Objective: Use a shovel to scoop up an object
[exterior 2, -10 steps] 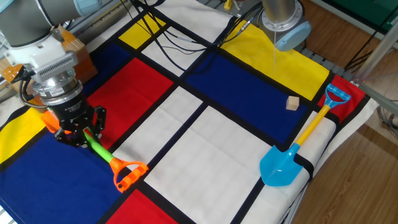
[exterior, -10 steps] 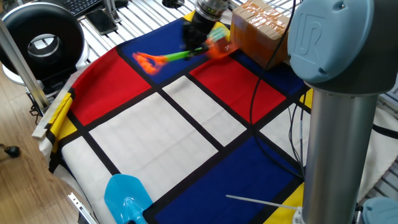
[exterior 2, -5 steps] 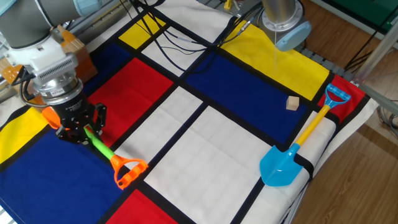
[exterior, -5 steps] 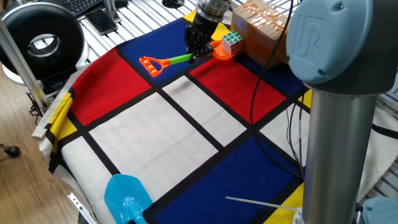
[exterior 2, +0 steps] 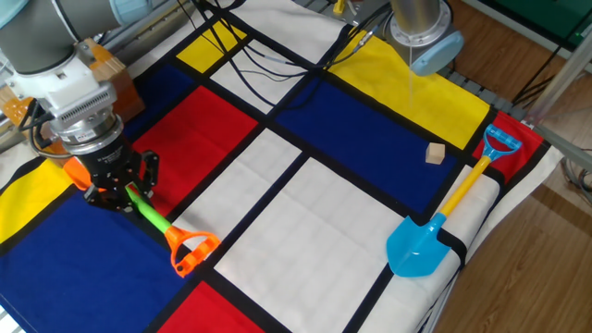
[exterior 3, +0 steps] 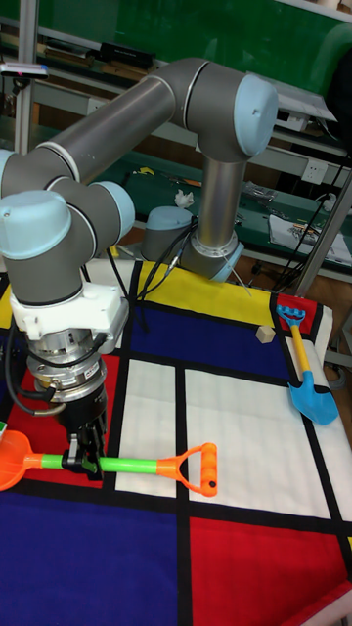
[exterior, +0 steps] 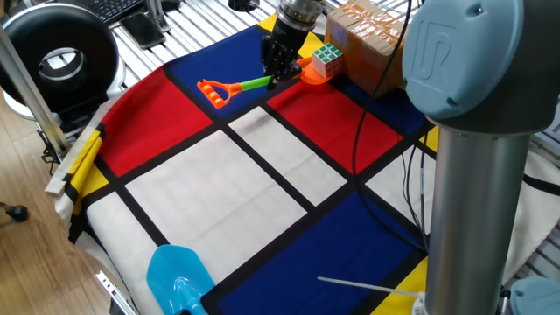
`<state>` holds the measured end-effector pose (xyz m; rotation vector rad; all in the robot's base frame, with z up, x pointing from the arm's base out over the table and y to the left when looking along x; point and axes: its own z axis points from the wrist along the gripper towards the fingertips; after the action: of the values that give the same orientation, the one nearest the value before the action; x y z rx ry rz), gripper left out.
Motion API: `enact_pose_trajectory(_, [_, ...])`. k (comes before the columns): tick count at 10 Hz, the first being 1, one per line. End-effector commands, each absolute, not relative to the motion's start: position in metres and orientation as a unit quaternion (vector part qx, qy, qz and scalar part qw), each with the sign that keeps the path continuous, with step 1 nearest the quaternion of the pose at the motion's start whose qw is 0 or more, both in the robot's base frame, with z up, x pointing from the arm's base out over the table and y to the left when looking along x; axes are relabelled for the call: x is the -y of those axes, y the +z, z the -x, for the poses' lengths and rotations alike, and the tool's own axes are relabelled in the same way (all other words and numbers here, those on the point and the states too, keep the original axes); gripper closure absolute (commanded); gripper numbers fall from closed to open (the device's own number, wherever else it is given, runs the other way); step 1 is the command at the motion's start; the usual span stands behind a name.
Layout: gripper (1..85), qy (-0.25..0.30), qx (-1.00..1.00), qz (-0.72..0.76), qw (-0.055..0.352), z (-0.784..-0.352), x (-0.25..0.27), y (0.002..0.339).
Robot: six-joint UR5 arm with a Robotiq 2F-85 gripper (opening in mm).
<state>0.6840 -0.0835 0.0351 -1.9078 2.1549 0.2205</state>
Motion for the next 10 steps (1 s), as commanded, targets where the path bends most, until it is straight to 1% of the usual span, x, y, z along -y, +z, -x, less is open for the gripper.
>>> enact_pose_trajectory(1, [84.7,0.066,-0.748,0.648,0.126,-0.688,0.089,0.036])
enact_pose_trajectory(2, [84.7,0.061,-0.75,0.646,0.129,-0.69,0.09,0.036])
enact_pose_trajectory(4, [84.7,0.054,-0.752,0.647,0.117,-0.688,0.097,0.034])
enact_pose_trajectory(7, [84.7,0.053,-0.753,0.645,0.121,-0.69,0.096,0.034])
enact_pose_trajectory(10, [84.7,0.046,-0.751,0.649,0.112,-0.689,0.102,0.033])
